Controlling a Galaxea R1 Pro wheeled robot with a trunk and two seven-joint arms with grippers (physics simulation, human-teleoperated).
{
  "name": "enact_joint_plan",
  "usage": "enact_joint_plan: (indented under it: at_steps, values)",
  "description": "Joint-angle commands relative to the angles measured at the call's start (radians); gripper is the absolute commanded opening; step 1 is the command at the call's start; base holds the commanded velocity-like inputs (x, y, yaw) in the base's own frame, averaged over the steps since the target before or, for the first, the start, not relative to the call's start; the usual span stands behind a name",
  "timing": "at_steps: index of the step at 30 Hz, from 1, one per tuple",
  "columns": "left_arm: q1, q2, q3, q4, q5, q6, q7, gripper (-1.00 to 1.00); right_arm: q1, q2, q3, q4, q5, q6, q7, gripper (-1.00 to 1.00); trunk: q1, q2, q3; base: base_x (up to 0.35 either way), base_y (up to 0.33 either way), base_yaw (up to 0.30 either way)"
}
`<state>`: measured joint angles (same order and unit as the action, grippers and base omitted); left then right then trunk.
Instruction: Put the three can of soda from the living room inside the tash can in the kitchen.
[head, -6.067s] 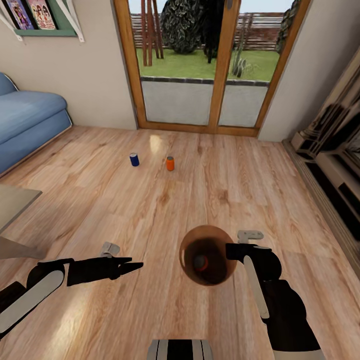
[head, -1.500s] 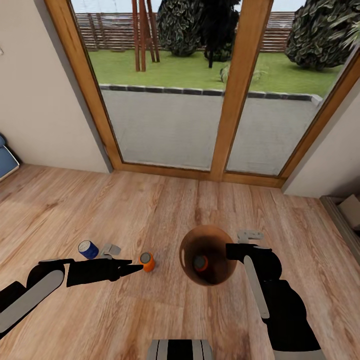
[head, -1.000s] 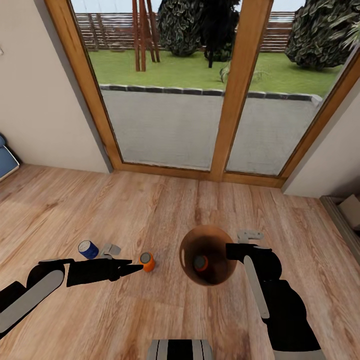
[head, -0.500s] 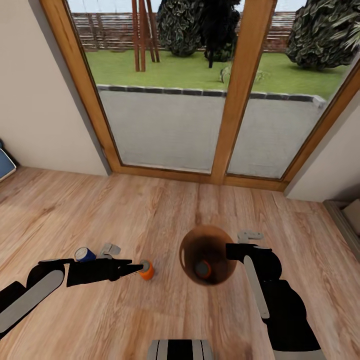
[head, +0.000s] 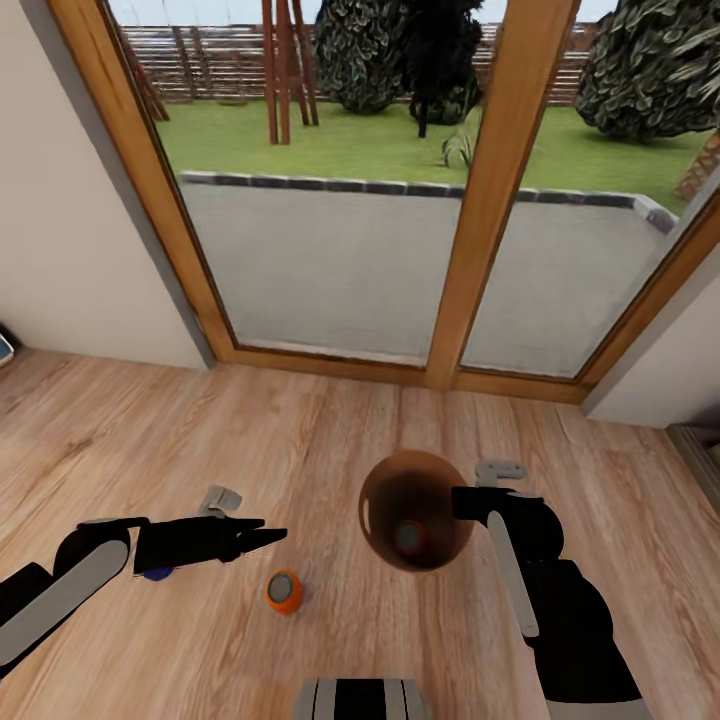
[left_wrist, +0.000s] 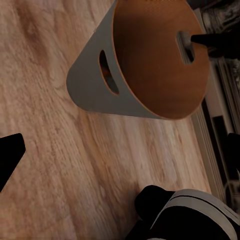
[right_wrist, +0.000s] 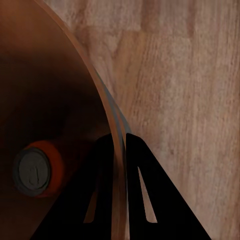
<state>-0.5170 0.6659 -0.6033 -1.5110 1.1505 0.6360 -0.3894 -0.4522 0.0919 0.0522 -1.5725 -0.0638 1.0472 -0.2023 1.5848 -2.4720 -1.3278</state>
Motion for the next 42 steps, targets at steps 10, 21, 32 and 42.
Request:
enact_joint_plan:
  at_steps: [10, 21, 32, 42]
  values:
    - [0.0, 0.0, -0.001, 0.001, -0.001, -0.005, -0.013, 1.0, 0.0, 0.0, 0.0, -0.001, -0.01, 0.0, 0.004, -1.0, 0.0, 0.0, 0.0, 0.092, 0.0, 0.0]
    - [0.0, 0.001, -0.002, 0.001, 0.0, -0.003, -0.022, 1.0, 0.0, 0.0, 0.001, 0.0, -0.01, 0.0, 0.006, -1.0, 0.0, 0.0, 0.0, 0.0, 0.0, 0.0]
    - [0.0, -0.022, -0.004, 0.002, 0.0, 0.007, -0.017, 1.0, 0.0, 0.0, 0.001, 0.0, -0.01, 0.0, 0.006, -1.0, 0.0, 0.0, 0.0, 0.0, 0.0, 0.0]
    - [0.0, -0.023, -0.002, 0.002, 0.0, 0.006, -0.021, 1.0, 0.0, 0.0, 0.0, 0.0, -0.01, 0.0, 0.006, -1.0, 0.0, 0.0, 0.0, 0.0, 0.0, 0.0]
